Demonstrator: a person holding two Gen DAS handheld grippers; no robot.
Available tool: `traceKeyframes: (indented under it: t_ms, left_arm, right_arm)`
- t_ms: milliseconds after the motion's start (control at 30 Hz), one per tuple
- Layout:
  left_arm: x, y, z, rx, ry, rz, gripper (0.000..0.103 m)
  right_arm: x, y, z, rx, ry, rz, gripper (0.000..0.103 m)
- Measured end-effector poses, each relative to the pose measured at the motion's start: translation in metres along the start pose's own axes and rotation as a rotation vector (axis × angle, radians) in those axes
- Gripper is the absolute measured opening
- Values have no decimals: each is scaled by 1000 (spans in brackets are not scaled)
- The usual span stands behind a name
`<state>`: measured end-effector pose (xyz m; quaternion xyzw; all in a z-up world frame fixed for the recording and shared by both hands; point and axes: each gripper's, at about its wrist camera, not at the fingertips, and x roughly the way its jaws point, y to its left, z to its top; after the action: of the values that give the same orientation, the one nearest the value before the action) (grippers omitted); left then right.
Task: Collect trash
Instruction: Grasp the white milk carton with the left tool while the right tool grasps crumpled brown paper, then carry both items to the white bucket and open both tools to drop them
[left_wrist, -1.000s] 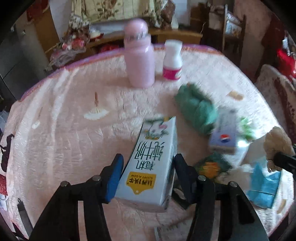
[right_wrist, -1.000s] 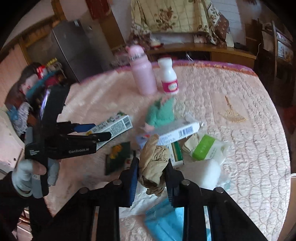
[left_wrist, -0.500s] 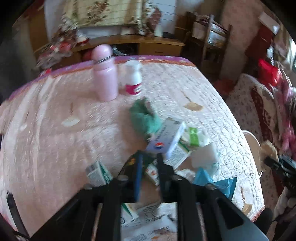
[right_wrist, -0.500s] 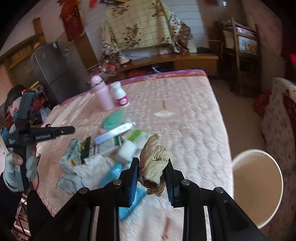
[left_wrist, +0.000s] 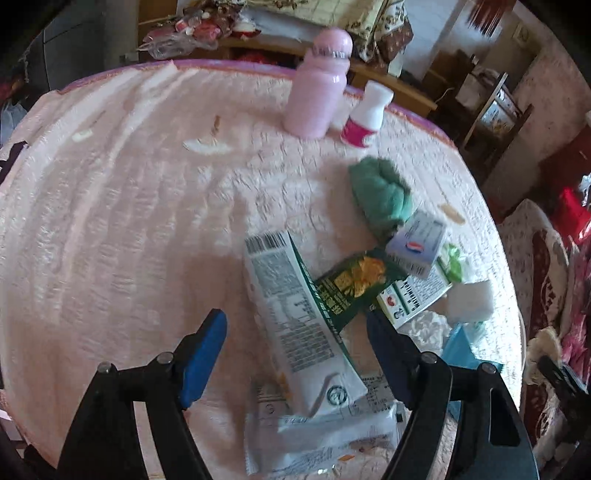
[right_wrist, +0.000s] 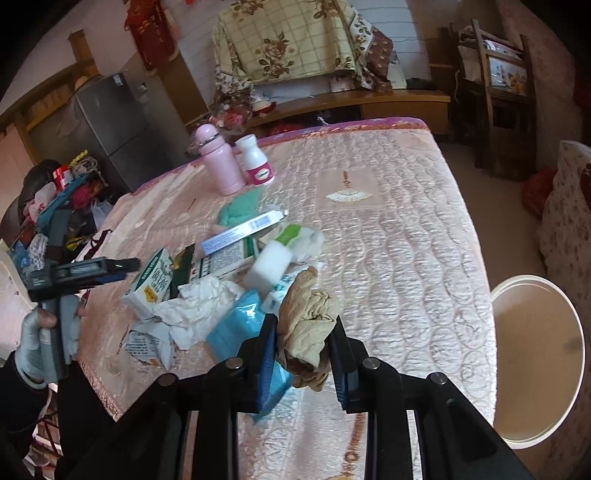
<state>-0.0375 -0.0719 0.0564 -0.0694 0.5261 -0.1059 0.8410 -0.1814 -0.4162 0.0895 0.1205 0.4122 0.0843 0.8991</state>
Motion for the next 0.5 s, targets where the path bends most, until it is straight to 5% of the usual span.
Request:
traceKeyframes:
  t_ms: [67,133,300,500]
  left_arm:
    - [13,-5,-3,26,22,16,75]
    - [19,-6,-10,36,33,18,41]
    - [-22,-13,-9,70,-26,-45,39]
    - [-78,-88,-8,220,-102,-186,39]
  right_arm:
    - [0,4,0,-11,1,0,29]
    - [0,5,-1,-16,2,-5,29]
    - [-14,-12,-2,2,-22,-39,29]
    - [-46,-67,-8,80,-57,-151,29]
